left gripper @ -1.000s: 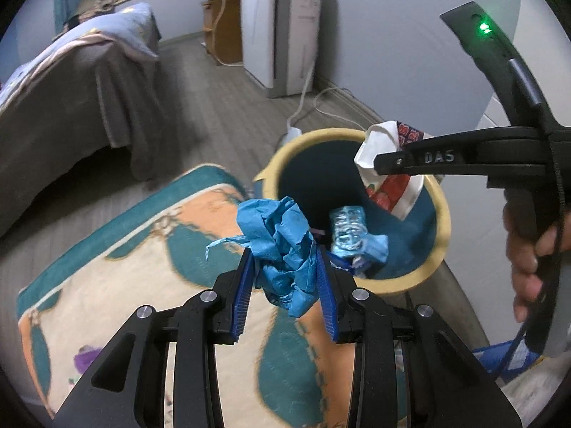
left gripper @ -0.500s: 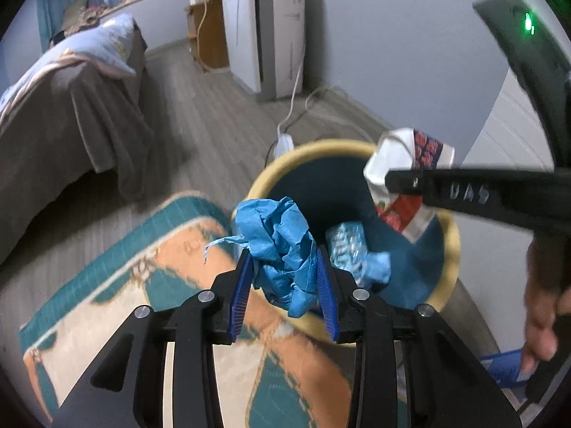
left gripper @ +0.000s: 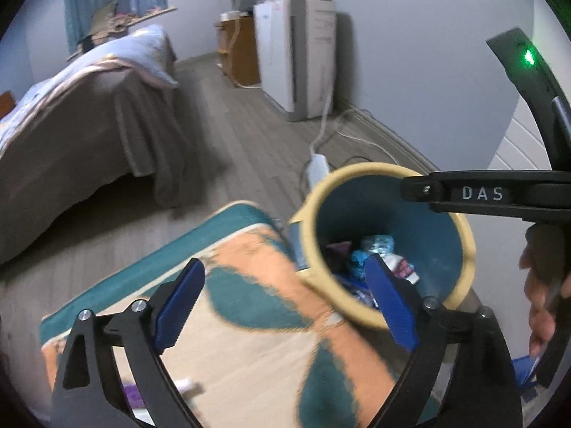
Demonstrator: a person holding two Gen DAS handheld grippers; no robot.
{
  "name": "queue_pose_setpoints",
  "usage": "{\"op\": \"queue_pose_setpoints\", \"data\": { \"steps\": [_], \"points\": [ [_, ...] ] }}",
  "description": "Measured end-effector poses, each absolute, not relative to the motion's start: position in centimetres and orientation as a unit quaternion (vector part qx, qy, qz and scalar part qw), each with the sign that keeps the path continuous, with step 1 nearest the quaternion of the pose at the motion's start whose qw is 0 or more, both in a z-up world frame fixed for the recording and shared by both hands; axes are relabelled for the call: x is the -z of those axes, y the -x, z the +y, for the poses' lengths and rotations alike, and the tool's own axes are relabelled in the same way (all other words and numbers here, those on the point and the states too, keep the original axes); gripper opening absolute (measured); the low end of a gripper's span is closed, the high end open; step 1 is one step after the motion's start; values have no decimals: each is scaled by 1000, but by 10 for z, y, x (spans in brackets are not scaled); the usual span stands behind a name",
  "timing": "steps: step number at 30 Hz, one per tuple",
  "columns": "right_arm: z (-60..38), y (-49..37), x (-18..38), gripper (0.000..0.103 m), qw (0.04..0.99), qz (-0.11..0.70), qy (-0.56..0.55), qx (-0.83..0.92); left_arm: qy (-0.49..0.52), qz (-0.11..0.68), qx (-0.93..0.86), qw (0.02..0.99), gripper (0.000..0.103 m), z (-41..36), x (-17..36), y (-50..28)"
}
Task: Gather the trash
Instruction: 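Drop the wrapper into the bin with the right gripper while the left drops the blue glove, then move both grippers back over the cushion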
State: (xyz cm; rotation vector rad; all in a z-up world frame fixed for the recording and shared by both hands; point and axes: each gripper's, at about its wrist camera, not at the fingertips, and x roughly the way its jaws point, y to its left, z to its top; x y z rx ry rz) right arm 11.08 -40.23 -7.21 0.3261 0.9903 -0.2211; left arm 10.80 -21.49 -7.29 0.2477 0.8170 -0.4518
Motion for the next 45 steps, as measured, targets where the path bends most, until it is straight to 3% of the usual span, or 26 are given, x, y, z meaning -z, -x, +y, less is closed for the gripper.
{"op": "queue_pose_setpoints", "data": {
  "steps": [3, 14, 22, 45],
  "points": [
    [-386, -111, 66, 97, 864, 472, -140, 102, -99, 400, 194, 890, 93, -180, 63, -104],
    [-275, -108, 52, 97, 872, 486, -40, 29, -50, 407, 77, 909, 95, -47, 24, -71],
    [-212, -106, 56, 97, 865, 502, 2, -13, -26, 429, 25, 903, 95, 22, 48, -46],
    [-124, -107, 85, 97, 853, 511, 49, -96, -12, 428, -2, 904, 95, 93, 56, -42]
  ]
}}
